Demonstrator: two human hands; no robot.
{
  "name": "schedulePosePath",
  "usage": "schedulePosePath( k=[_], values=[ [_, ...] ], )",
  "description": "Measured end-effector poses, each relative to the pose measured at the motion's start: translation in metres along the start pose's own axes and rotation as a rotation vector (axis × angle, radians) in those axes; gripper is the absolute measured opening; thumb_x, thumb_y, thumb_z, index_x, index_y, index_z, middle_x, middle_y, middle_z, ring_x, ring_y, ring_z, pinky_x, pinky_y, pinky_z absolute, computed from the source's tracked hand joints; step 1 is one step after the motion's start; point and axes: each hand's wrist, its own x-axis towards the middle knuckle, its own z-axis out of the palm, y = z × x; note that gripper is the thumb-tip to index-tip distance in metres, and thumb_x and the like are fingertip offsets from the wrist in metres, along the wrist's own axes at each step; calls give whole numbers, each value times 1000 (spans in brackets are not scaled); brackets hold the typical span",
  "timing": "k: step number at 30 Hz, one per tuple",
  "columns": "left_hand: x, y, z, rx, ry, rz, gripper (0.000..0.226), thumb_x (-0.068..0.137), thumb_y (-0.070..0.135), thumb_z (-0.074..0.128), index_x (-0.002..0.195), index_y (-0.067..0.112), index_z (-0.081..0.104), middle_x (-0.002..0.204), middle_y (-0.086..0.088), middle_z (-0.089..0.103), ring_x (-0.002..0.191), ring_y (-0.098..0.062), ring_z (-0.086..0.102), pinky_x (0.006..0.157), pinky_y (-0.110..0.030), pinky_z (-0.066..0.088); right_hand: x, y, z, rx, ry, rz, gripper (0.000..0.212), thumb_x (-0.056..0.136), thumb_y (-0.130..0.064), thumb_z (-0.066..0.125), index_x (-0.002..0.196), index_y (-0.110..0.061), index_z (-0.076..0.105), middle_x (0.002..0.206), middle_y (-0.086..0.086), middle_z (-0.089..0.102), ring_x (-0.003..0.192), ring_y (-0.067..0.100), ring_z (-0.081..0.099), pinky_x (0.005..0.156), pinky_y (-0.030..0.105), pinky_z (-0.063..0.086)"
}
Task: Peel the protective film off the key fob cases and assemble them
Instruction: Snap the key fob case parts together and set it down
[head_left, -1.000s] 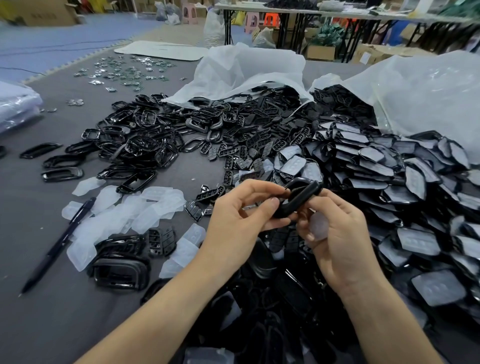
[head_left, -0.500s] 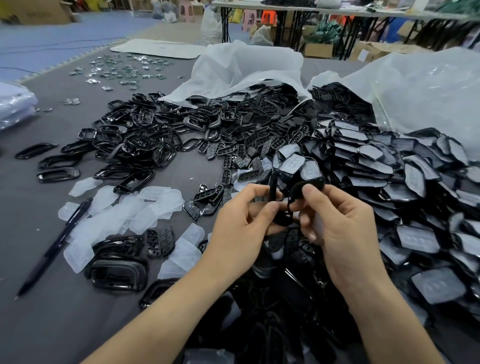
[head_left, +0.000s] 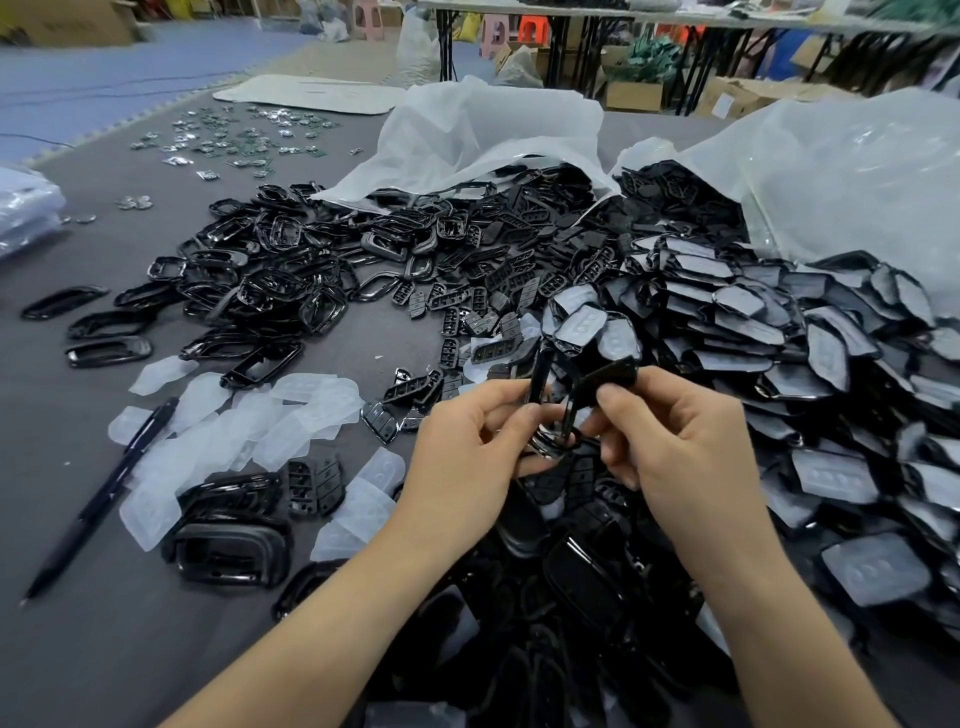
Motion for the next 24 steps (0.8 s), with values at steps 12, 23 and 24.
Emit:
schedulePosePath(
  k=[12,23,24],
  values=[
    [-3,0,1,93,-19,39,34,90,2,60,91,35,67,81,8,75,74,-8,71,61,-20,56,1,4,1,-245,-76,74,25,84,-21,70,61,-17,62,45,-5,58,37,5,45,44,19,37],
    [-5,6,-1,12,-109,33,46,90,-5,59,81,38,73,77,4,75,72,-13,73,59,-20,56,3,3,-3,123,-2,231,14,75,-17,78,75,-18,64,57,-9,57,46,6,44,39,12,32],
    [-5,6,-1,26,-115,44,43,89,-5,59,86,35,72,77,4,74,71,-11,72,59,-20,57,3,3,-3,131,-19,233,10,77,-17,76,76,-17,66,58,-9,58,46,8,44,38,12,32]
  ],
)
